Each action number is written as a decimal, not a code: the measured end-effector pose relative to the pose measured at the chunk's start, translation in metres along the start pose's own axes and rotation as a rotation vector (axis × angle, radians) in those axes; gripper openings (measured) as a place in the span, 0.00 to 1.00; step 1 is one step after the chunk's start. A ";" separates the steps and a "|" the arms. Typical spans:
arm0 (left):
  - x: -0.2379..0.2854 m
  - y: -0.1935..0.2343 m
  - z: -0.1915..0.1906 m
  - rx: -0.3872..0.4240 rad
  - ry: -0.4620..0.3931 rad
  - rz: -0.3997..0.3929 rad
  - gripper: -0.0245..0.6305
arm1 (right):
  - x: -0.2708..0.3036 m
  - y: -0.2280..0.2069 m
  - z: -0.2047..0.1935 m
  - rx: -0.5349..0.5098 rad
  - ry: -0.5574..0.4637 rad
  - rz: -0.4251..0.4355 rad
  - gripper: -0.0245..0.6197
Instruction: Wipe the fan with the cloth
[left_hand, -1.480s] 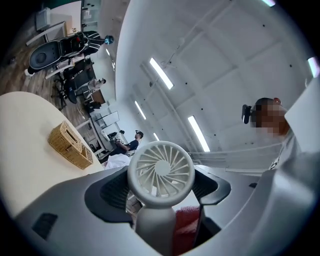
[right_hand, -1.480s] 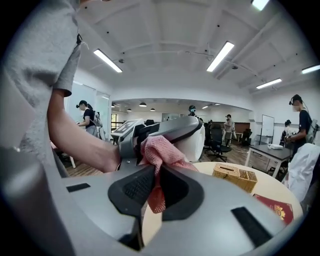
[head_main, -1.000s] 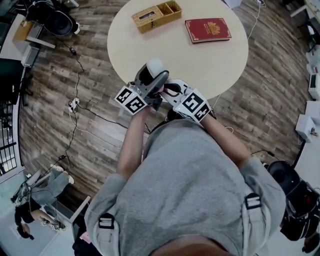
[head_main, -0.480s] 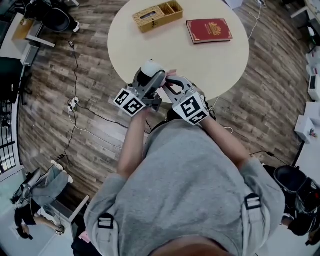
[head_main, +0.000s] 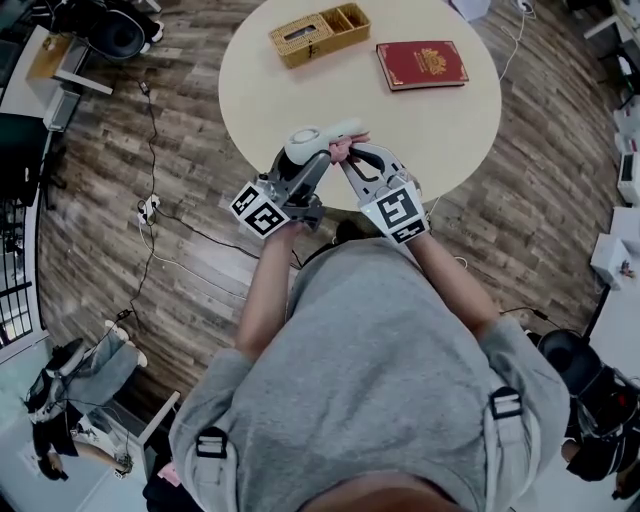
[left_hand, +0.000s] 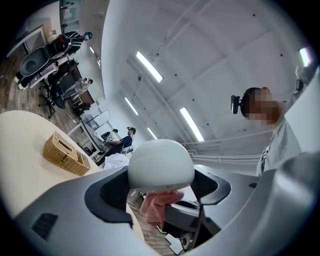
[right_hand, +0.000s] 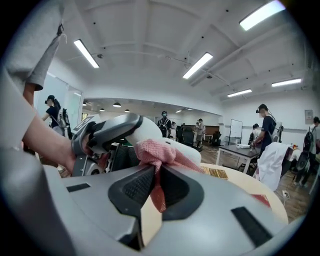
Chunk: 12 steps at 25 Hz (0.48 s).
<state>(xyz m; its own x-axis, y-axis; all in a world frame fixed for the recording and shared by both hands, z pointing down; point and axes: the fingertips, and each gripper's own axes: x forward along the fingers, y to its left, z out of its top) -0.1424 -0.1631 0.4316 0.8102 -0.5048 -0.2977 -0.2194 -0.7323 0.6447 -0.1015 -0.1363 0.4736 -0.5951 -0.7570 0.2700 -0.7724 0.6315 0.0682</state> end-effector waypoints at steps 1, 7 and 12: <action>0.000 -0.003 -0.001 -0.011 0.001 -0.014 0.62 | -0.002 -0.007 0.000 0.031 -0.009 -0.011 0.10; 0.003 -0.011 -0.006 -0.060 0.021 -0.076 0.62 | -0.012 -0.049 0.004 0.127 -0.082 -0.086 0.10; 0.004 -0.014 -0.013 -0.097 0.033 -0.102 0.62 | -0.020 -0.066 0.011 0.119 -0.107 -0.122 0.10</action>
<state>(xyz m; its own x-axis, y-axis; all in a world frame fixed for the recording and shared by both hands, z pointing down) -0.1289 -0.1488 0.4310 0.8432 -0.4136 -0.3434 -0.0825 -0.7308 0.6776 -0.0411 -0.1647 0.4532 -0.5109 -0.8441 0.1628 -0.8572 0.5146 -0.0218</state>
